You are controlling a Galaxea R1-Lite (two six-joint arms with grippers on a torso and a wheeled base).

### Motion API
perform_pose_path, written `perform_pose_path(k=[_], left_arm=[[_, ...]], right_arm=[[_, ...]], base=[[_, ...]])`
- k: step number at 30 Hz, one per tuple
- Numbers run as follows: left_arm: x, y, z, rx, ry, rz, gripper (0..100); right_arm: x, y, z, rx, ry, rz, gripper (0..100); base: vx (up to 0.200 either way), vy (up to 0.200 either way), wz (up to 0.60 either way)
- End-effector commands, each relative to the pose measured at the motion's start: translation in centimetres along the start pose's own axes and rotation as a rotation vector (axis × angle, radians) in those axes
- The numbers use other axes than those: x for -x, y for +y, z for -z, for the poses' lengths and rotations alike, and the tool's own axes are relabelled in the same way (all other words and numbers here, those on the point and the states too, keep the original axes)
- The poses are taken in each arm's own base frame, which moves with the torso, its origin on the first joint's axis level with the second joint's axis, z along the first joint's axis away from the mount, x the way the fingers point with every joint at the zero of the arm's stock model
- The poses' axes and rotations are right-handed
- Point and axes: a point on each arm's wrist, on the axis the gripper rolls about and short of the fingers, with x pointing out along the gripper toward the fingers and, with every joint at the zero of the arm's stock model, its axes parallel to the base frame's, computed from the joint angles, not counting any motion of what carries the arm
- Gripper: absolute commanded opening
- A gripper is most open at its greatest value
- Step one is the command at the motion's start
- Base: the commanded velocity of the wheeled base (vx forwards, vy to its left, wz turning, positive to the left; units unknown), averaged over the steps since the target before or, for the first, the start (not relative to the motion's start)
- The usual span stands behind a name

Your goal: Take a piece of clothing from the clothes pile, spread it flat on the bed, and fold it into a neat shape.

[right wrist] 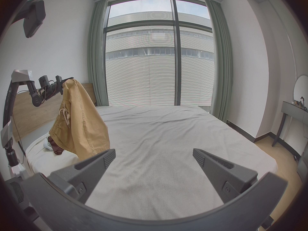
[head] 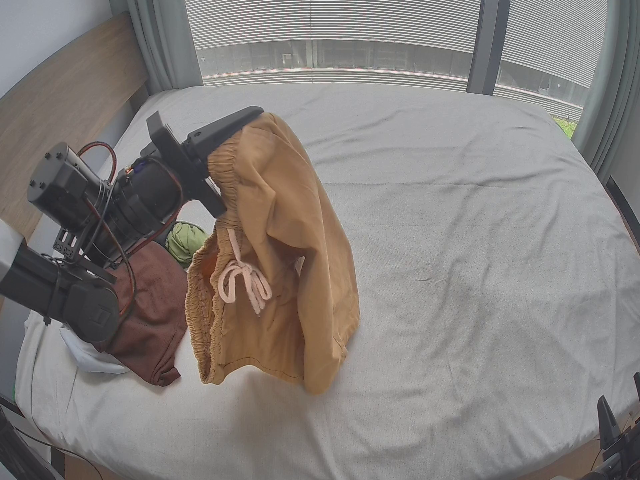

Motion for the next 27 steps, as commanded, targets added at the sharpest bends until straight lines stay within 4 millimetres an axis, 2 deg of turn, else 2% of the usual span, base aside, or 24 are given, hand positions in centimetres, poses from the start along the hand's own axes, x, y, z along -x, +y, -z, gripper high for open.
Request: perform_pose_path(k=[1,19,23,27], left_arm=[[-0.8,1.0,0.6,0.01,0.028,-0.008,0],[-5.5,2.4,3.6,0.055,0.159,0.055,0],[-6.9,2.1,4.2,0.054,0.19,0.094,0],[-8.8,0.6,4.8,0.123,0.206,0.172,0]], right_arm=[[0.0,0.0,0.4,0.0,-0.002,0.0,100],[0.0,0.0,0.5,0.0,0.0,0.0,100],[0.0,0.0,0.5,0.0,0.0,0.0,100],[0.0,0.0,0.4,0.0,-0.002,0.0,100]], base=[[0.0,0.0,0.0],[0.0,0.0,0.0],[0.0,0.0,0.0],[0.0,0.0,0.0]])
